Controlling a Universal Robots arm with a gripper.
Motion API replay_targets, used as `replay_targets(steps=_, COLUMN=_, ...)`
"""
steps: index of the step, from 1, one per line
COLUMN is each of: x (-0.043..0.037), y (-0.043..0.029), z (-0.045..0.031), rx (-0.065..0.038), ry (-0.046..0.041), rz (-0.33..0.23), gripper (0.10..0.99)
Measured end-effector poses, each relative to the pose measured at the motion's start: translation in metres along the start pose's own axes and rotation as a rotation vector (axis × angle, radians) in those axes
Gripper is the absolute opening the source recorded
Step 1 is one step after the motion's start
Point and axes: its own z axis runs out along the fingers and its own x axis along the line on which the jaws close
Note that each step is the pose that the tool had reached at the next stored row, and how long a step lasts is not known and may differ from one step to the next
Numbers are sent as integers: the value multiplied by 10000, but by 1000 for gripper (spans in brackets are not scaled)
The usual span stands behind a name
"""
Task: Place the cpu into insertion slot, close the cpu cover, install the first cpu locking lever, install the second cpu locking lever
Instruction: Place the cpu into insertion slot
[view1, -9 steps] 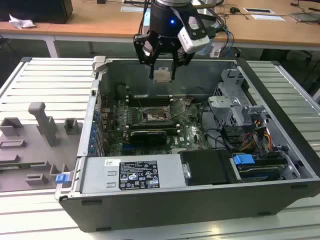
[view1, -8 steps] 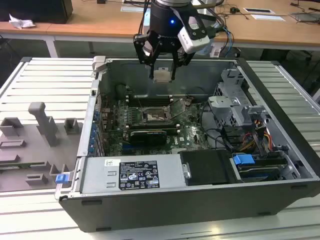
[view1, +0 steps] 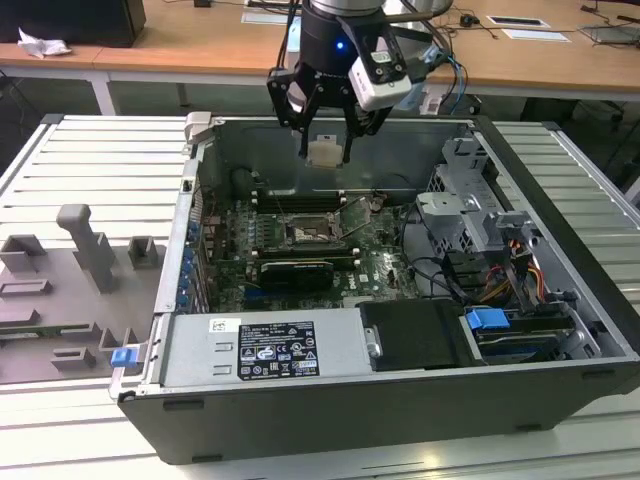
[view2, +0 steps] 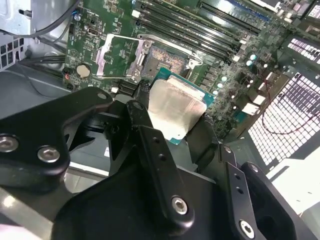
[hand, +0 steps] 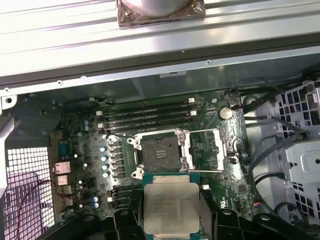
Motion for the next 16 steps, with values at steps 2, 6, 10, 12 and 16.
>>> replay_targets(steps=2, x=0, y=-1, z=8, rx=1, ry=1, rz=0, gripper=541)
replay_targets(steps=6, x=-1, y=-2, z=20, rx=-5, ry=-30, rz=338, gripper=541)
replay_targets(steps=10, x=-1, y=-3, z=31, rx=-19, ry=-100, rz=1117, gripper=541)
replay_targets(steps=12, x=-1, y=-3, z=33, rx=-24, ry=-117, rz=1312, gripper=541)
replay_targets(steps=16, x=-1, y=-3, z=39, rx=-34, ry=-159, rz=1775, gripper=541)
